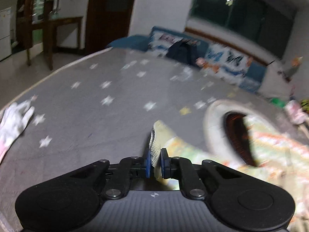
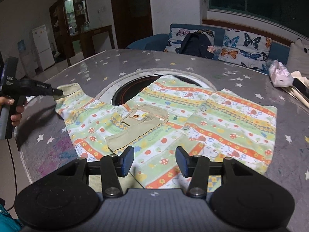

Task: Fold clothes

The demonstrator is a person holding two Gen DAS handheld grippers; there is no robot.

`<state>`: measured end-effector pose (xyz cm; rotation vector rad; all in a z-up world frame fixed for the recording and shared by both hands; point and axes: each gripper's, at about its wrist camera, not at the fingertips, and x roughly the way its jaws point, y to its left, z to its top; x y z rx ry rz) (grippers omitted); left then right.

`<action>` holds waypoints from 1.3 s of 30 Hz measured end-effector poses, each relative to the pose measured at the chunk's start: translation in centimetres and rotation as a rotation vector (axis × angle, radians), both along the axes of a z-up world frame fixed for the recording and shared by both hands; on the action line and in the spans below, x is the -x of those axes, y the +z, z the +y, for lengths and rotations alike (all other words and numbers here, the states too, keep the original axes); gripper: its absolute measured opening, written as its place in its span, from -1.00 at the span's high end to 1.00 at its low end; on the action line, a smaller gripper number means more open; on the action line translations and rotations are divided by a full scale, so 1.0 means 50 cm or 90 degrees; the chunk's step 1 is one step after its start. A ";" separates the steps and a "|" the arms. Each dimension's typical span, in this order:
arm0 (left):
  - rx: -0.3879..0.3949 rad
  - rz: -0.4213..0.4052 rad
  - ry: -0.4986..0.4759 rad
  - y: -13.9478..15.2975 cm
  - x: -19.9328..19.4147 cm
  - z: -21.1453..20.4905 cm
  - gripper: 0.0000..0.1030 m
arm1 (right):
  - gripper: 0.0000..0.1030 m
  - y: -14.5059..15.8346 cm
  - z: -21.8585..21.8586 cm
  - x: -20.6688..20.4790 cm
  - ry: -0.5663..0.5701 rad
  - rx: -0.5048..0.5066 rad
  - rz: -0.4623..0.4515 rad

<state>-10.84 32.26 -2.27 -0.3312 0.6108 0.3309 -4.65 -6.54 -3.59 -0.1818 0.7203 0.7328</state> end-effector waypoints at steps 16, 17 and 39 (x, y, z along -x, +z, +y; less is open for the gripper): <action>0.044 -0.136 -0.367 0.194 -0.059 -0.388 0.78 | 0.06 0.004 -0.138 0.018 -0.098 -0.052 -0.012; 0.046 -0.130 -0.387 0.189 -0.064 -0.413 0.78 | 0.06 0.004 -0.147 0.019 -0.104 -0.054 -0.012; -0.023 0.016 -0.468 0.023 -0.074 -0.442 -0.10 | 0.06 0.012 -0.158 -0.002 -0.121 -0.056 -0.017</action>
